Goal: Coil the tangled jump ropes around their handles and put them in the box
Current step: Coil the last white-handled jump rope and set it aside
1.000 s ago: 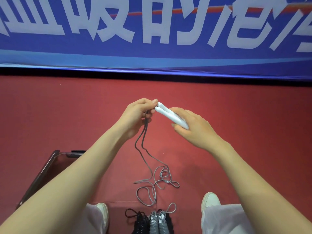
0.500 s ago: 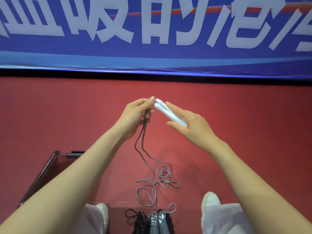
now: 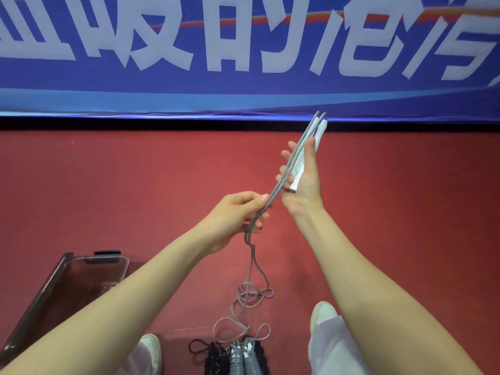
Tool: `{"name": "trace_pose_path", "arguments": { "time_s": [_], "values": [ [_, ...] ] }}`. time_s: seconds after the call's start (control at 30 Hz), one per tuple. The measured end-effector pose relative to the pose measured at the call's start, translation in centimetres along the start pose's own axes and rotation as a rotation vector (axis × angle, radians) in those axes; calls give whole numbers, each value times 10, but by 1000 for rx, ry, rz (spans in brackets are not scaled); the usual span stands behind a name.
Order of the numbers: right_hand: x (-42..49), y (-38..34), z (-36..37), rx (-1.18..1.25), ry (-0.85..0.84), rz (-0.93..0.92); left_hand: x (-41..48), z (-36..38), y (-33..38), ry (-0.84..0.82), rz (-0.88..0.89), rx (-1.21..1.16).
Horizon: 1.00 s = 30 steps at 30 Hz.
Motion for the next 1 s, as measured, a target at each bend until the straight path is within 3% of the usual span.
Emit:
{"name": "trace_pose_path", "arguments": {
  "time_s": [0.13, 0.23, 0.33, 0.43, 0.7, 0.87, 1.0],
  "values": [
    [-5, 4, 14, 43, -116, 57, 4, -5, -3, 51, 40, 97],
    [-4, 5, 16, -62, -131, 86, 6, -12, -6, 60, 36, 192],
    [-2, 3, 16, -419, -161, -19, 7, -32, 5, 238, 127, 341],
    [-6, 6, 24, -883, -210, -172, 1, -54, 33, 456, 318, 132],
    [-28, 21, 33, -1806, -190, -323, 7, -64, 32, 489, 294, 68],
    [-31, 18, 37, -1805, -199, -393, 6, -64, 36, 447, 305, -12],
    [-26, 26, 30, -1620, -314, -278, -2, -79, 51, 459, 333, -83]
  ]
}}
Point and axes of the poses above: each hand's wrist, its own x-axis towards the middle knuckle, its own z-axis out of the palm, y = z × x, the point moved 8 cm from there along x, towards the middle knuckle, and after that the axes turned 4 degrees about -y, right-handed, at the moved point
